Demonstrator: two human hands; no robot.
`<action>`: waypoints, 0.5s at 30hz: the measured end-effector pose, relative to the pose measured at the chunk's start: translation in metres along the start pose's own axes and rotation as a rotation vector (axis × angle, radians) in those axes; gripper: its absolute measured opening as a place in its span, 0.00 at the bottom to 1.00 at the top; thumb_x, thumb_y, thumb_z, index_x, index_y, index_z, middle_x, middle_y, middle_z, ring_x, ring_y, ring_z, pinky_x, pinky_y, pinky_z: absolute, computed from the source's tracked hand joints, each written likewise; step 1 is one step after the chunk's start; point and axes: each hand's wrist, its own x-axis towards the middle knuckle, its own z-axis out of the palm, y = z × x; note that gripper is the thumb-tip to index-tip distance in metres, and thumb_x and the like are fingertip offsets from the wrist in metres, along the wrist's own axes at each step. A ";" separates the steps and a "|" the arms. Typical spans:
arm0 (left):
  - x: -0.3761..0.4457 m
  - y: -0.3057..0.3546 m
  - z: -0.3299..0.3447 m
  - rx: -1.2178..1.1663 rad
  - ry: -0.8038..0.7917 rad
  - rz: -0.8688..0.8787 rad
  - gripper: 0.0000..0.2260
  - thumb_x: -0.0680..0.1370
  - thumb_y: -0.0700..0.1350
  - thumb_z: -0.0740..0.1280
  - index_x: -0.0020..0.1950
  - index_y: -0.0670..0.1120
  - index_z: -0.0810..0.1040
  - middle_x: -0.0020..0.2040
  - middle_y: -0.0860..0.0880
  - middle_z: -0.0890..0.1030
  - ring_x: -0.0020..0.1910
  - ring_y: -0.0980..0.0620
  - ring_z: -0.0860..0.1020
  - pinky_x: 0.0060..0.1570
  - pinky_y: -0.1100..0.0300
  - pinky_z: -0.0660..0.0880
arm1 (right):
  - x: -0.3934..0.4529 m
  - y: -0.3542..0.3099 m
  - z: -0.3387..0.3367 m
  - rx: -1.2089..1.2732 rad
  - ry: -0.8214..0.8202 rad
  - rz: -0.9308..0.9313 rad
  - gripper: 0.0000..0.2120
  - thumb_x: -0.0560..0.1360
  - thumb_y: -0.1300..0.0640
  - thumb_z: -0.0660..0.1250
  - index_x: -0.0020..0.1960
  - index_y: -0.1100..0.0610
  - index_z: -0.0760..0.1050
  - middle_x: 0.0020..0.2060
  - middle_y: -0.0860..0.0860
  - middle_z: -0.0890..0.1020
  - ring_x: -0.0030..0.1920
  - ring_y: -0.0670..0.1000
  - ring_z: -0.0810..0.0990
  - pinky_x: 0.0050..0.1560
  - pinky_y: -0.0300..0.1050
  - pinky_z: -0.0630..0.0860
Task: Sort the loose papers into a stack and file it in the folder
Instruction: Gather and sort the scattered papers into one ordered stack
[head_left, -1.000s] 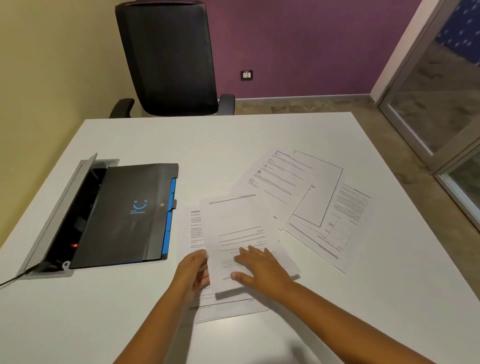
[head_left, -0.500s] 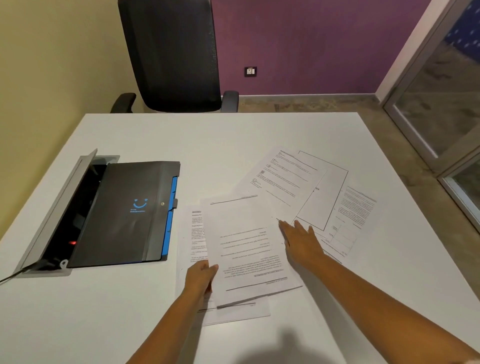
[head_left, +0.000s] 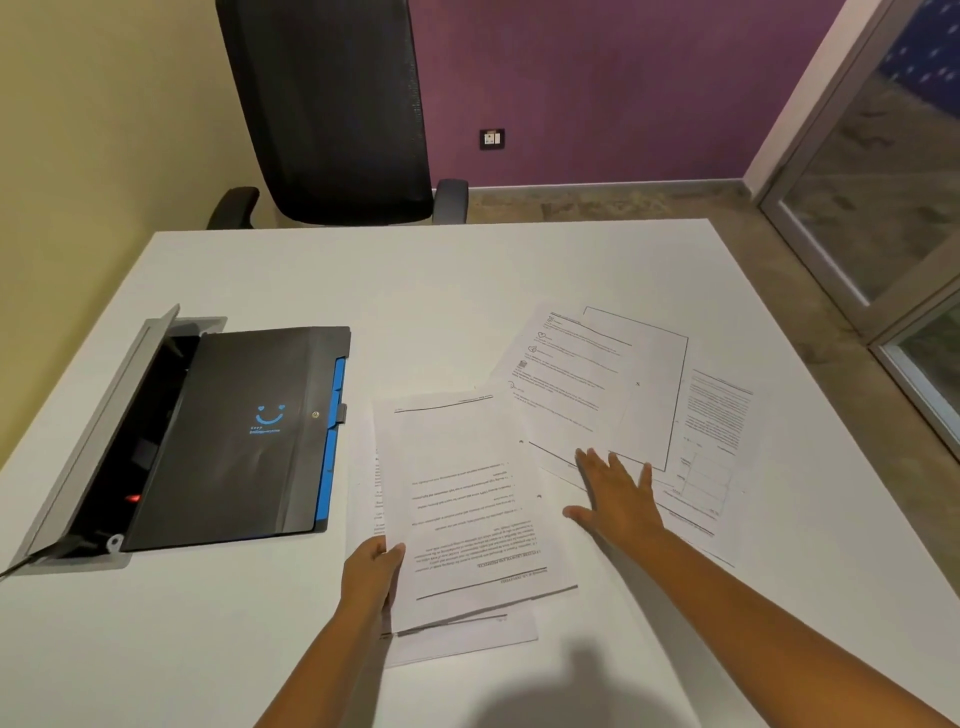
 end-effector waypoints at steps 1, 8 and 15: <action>0.000 0.000 0.000 0.000 -0.001 0.001 0.06 0.79 0.41 0.62 0.50 0.39 0.75 0.54 0.39 0.80 0.49 0.42 0.78 0.50 0.52 0.75 | 0.000 0.000 -0.001 0.028 -0.008 0.016 0.40 0.74 0.37 0.60 0.77 0.49 0.43 0.77 0.49 0.49 0.77 0.54 0.46 0.72 0.65 0.39; -0.001 -0.001 0.000 0.011 -0.006 0.009 0.05 0.79 0.41 0.61 0.51 0.40 0.74 0.55 0.39 0.79 0.53 0.39 0.78 0.57 0.46 0.76 | -0.009 -0.012 0.007 0.023 0.111 0.082 0.26 0.80 0.45 0.55 0.75 0.47 0.54 0.75 0.46 0.60 0.76 0.51 0.54 0.73 0.65 0.44; -0.001 -0.001 -0.001 0.021 -0.016 0.009 0.04 0.79 0.41 0.61 0.49 0.41 0.74 0.54 0.39 0.79 0.50 0.41 0.77 0.56 0.47 0.75 | -0.012 -0.011 0.006 -0.052 0.225 -0.010 0.14 0.80 0.57 0.56 0.65 0.55 0.70 0.61 0.53 0.78 0.64 0.55 0.74 0.73 0.55 0.58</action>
